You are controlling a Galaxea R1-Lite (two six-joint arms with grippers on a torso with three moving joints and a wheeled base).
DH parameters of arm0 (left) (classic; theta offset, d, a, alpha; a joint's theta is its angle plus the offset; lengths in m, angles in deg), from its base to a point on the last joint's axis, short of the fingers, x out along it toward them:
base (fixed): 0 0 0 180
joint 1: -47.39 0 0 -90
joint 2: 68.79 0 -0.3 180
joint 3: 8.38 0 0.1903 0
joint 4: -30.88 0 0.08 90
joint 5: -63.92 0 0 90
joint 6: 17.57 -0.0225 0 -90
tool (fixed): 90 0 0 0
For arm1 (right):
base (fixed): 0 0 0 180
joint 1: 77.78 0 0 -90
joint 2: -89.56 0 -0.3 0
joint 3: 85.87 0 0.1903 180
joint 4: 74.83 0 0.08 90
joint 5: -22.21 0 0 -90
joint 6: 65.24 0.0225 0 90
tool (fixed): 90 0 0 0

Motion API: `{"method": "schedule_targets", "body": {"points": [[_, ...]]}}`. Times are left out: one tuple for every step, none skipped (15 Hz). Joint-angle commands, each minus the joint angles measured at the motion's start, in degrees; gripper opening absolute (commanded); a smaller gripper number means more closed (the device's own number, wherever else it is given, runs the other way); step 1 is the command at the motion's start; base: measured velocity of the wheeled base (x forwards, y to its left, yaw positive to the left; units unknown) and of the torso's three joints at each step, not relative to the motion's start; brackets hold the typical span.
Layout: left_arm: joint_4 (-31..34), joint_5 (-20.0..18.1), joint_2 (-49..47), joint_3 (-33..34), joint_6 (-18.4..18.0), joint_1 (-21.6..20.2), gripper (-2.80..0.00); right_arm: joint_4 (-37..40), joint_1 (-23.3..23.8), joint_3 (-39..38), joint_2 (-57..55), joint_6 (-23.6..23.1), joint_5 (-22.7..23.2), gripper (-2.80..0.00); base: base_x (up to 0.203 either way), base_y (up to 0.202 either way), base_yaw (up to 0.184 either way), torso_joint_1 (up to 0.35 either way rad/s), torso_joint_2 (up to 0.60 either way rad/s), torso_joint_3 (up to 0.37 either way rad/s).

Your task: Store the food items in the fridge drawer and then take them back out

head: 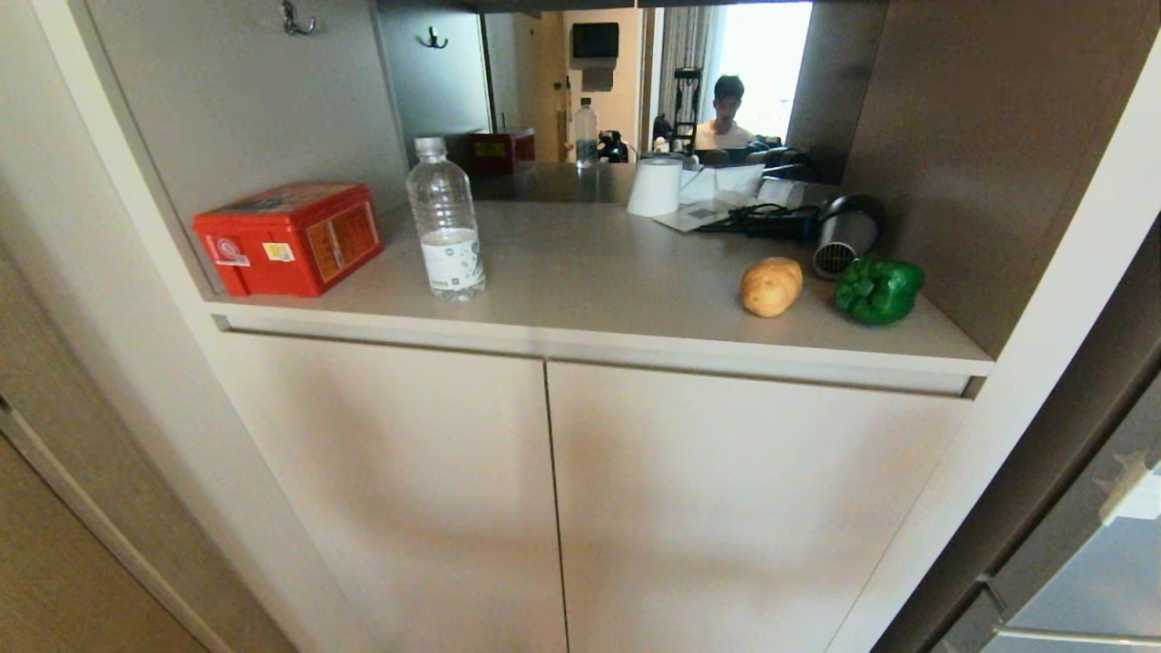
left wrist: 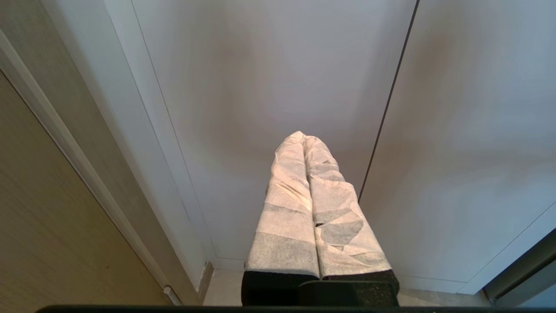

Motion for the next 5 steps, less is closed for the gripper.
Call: {"method": "schedule_targets", "body": {"points": [[0.0, 0.0, -0.1, 0.0, 0.0, 0.0, -2.80, 0.0, 0.0, 0.0, -0.1, 0.1, 0.0, -2.80, 0.000, 0.000, 0.000, 0.000, 0.00, 0.000], [0.0, 0.0, -0.1, 0.0, 0.0, -0.1, -2.80, 0.0, 0.0, 0.0, -0.1, 0.1, 0.0, -2.80, 0.000, 0.000, 0.000, 0.000, 0.00, 0.000], [0.0, 0.0, -0.1, 0.0, 0.0, 0.0, -2.80, -0.1, 0.0, 0.0, -0.1, 0.0, 0.0, -2.80, 0.000, 0.000, 0.000, 0.000, 0.00, 0.000], [0.0, 0.0, 0.0, 0.0, 0.0, 0.0, -2.80, 0.0, -0.1, 0.0, -0.1, -0.1, 0.0, -2.80, 0.000, 0.000, 0.000, 0.000, 0.00, 0.000], [0.0, 0.0, 0.0, 0.0, 0.0, 0.0, -2.80, -0.1, 0.0, 0.0, -0.1, -0.1, 0.0, -2.80, 0.000, 0.000, 0.000, 0.000, 0.00, 0.000]]}}
